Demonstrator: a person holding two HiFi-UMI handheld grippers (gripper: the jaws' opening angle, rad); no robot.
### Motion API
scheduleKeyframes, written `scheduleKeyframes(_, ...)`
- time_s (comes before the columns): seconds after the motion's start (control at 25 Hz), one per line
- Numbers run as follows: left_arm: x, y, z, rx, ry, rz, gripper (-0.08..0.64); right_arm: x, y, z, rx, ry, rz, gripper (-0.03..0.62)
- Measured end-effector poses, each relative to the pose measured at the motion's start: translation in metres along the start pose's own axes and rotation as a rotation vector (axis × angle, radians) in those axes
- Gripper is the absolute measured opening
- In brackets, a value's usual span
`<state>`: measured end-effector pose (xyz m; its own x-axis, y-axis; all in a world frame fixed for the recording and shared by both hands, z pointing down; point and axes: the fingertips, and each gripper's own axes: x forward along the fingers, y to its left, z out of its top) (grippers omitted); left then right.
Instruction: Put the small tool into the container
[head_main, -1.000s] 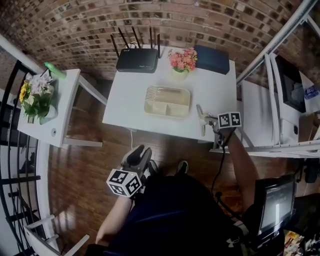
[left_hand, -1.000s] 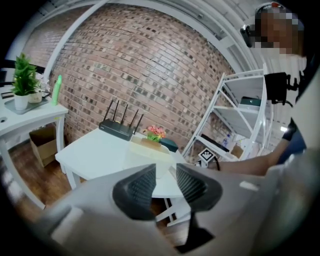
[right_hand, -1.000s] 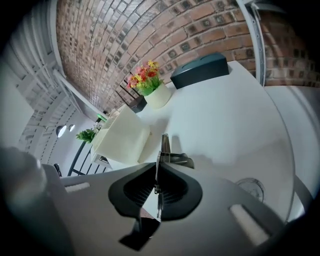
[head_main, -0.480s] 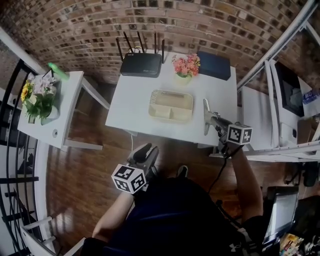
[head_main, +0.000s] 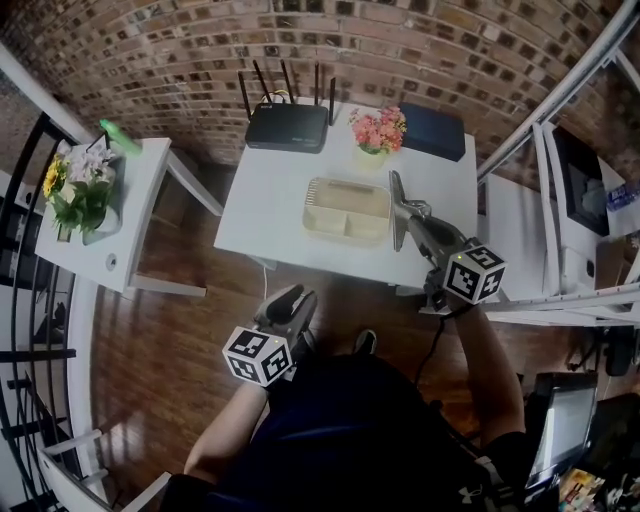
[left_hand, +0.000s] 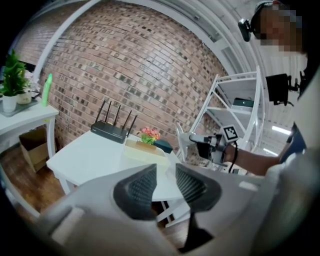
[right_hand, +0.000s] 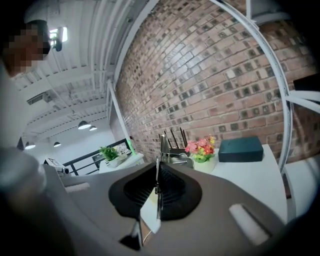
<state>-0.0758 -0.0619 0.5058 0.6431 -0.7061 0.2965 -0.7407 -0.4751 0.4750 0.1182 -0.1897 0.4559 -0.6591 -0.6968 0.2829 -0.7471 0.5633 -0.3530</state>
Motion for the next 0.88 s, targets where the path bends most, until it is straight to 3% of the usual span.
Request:
scheduleKeyframes(0.24, -0.007, 0.007, 0.004, 0.004, -0.016, 0.032, 0.117, 0.023, 0.023, 0.004, -0.108, -0.028, 0.032, 0.017)
scheduleKeyframes(0.56, -0.013, 0.012, 0.004, -0.008, -0.018, 0.050, 0.116, 0.053, 0.027, -0.019, -0.285, -0.023, -0.002, 0.015)
scheduleKeyframes(0.88, -0.016, 0.018, 0.004, -0.023, -0.017, 0.069, 0.112, 0.069, 0.013, -0.050, -0.345, 0.028, -0.040, 0.015)
